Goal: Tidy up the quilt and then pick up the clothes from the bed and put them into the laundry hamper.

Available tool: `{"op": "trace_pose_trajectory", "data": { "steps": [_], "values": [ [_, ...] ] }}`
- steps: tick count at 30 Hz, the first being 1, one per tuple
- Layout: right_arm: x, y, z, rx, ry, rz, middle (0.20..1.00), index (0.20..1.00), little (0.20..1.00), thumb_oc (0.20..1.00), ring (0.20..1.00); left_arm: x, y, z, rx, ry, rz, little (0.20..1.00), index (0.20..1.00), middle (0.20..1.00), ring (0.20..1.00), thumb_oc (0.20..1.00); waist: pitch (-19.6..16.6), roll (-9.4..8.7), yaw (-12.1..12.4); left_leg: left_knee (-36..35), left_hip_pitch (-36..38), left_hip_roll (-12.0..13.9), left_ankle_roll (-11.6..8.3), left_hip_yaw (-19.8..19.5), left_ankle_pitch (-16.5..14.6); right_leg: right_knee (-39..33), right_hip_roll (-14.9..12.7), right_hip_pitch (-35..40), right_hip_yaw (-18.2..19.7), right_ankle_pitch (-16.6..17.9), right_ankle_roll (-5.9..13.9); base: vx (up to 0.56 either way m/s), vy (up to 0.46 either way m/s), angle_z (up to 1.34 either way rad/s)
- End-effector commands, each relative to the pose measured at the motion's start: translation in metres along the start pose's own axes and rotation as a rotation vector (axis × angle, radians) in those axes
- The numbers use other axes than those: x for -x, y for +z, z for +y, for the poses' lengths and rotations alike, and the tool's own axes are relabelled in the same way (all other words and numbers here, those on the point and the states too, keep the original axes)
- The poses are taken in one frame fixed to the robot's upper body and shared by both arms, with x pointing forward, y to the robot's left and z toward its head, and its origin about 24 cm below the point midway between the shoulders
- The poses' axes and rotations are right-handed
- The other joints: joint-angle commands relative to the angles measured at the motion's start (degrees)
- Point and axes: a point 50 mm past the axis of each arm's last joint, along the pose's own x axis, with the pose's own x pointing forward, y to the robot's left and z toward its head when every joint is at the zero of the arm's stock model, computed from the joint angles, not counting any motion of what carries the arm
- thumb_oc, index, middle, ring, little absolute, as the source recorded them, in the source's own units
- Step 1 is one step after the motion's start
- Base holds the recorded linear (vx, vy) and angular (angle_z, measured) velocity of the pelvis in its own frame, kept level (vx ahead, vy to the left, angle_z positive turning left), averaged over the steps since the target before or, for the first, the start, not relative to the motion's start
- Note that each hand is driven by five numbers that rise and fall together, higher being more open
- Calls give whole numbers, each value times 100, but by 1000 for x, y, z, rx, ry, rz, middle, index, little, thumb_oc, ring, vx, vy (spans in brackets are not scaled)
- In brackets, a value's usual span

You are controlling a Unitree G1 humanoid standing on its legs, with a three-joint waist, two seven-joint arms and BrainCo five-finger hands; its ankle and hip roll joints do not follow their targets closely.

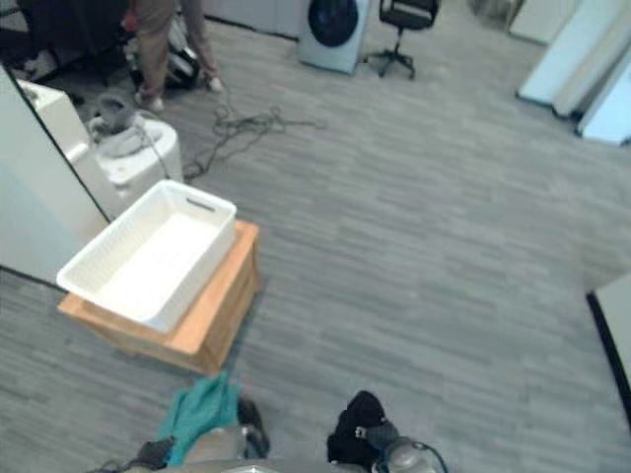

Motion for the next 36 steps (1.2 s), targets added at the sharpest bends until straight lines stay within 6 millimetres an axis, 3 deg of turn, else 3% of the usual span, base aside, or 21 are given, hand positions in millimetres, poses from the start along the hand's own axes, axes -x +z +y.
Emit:
{"op": "trace_pose_trajectory", "data": {
  "steps": [1,4,6,7,8,9,10,12,13,16,17,19,21,23,24,27,30,33,34,35,36],
  "values": [
    [-4,54,8,-121,46,-194,200,200,200,200,200,-3,36,5,6,44,-115,200,200,200,200,200,284,355,45,-230,760,368,-371,-177,-561,-218,-15,-674,156,1290,344,423,-51,128],
    [-1,56,-4,-175,18,-241,200,200,200,200,200,-3,62,10,-45,62,-220,200,200,200,200,200,287,318,-135,-230,940,367,-504,-822,-652,-1419,-166,-898,563,959,-15,553,-165,148],
    [1,60,-20,-220,-24,-280,200,200,200,200,200,-2,80,10,-95,59,-297,200,200,200,200,200,290,258,-302,-210,1009,364,-640,-1329,-764,-3168,-293,-796,1298,923,-112,525,-341,210],
    [3,58,-34,-284,-69,-300,200,200,200,200,200,-1,91,12,-130,64,-333,200,200,200,200,200,302,192,-588,-130,964,350,-707,-1893,-861,-3769,-292,-927,2766,1128,29,336,-283,200],
    [3,58,-34,-284,-68,-300,200,200,200,200,200,-1,91,12,-130,64,-333,200,200,200,200,200,288,190,-582,-127,944,349,-709,-1886,-855,-3768,-291,-949,2774,1137,28,311,-304,179],
    [6,57,-46,-297,-102,-313,200,200,200,200,200,-1,93,16,-147,69,-340,200,200,200,200,200,335,147,-684,-62,945,363,-766,-2170,-946,-3769,-210,-963,3457,1159,185,185,-284,202],
    [7,61,-60,-321,-147,-334,200,200,200,200,200,-2,91,22,-119,87,-330,200,200,200,200,200,339,76,-620,-13,942,442,-838,-2299,-964,-3800,-180,-946,3600,1199,190,255,-418,237],
    [18,81,-89,-356,-224,-462,200,200,200,200,200,-3,83,35,-45,128,-305,200,200,200,200,200,300,-60,-540,-6,904,592,-966,-2500,-933,-3939,-355,-843,3120,1181,131,208,-595,194],
    [37,113,-115,-376,-223,-656,200,200,200,200,200,-3,68,36,16,126,-270,200,200,200,200,200,289,-120,-482,-122,844,835,-1132,-2744,-668,-4287,-274,-586,2863,1159,74,138,-662,137],
    [57,138,-129,-376,-138,-809,200,200,200,200,200,-4,60,34,25,127,-242,200,200,200,200,200,204,-136,-429,-222,562,993,-1290,-2731,-413,-4474,-273,-460,2451,1060,0,13,-315,125],
    [69,151,-137,-323,-121,-882,200,200,200,200,200,-4,53,34,3,127,-214,200,200,200,200,200,194,-146,-466,-219,448,1061,-1304,-2346,-317,-4474,-291,-396,2235,982,-18,-88,-315,139],
    [89,175,-146,-215,-134,-987,200,200,200,200,200,-5,44,33,-27,116,-172,200,200,200,200,200,193,-210,-473,212,396,1099,-1249,-1289,-538,-4474,-372,-422,1803,958,-81,-178,-278,120],
    [116,203,-152,-149,-179,-1131,200,200,200,200,200,-5,29,35,6,120,-120,200,200,200,200,200,161,-228,-516,685,389,958,-1266,-733,-778,-4474,-382,-393,1475,945,-176,-175,-217,86],
    [141,220,-155,-34,-240,-1222,200,200,200,200,200,-4,23,29,5,81,-104,200,200,200,200,200,49,-110,-617,347,596,928,-1280,-260,-667,-4474,-362,-307,1107,945,-180,-43,-69,101],
    [157,241,-151,50,-245,-1303,200,200,200,200,200,-3,21,27,21,58,-107,200,200,200,200,200,-9,-35,-623,45,644,873,-1291,-296,-558,-4474,-327,-312,1026,994,-191,9,-10,119],
    [191,274,-140,149,-251,-1471,200,200,200,200,200,-3,25,22,-10,16,-124,200,200,200,200,200,-101,43,-598,-230,698,847,-1281,-503,-439,-4474,-323,-250,835,974,-192,2,-3,67],
    [206,301,-118,191,-184,-1572,200,200,200,200,200,-3,28,18,-19,3,-139,200,200,200,200,200,-180,85,-505,-230,642,887,-1275,-611,-405,-4474,-336,-268,776,989,-190,-10,0,25],
    [205,315,-106,208,-137,-1572,200,200,200,200,200,-2,29,16,-10,-6,-141,200,200,200,200,200,-168,88,-410,-230,616,895,-1294,-676,-363,-4474,-350,-239,704,998,-208,-11,3,24],
    [192,326,-96,222,-102,-1516,200,200,200,200,200,-2,28,17,9,-2,-143,200,200,200,200,200,-169,98,-248,-230,576,902,-1307,-796,-344,-4474,-352,-184,604,985,-217,10,-22,30],
    [192,327,-96,222,-101,-1517,200,200,200,200,200,-2,28,17,11,-1,-143,200,200,200,200,200,-164,98,-260,-230,577,902,-1307,-803,-343,-4474,-353,-179,597,983,-217,30,-38,24],
    [174,333,-97,181,-117,-1443,200,200,200,200,200,-2,29,20,42,12,-150,200,200,200,200,200,-137,130,-155,-230,566,901,-1307,-878,-327,-4474,-359,-153,528,989,-219,38,-42,29]
  ]
}}
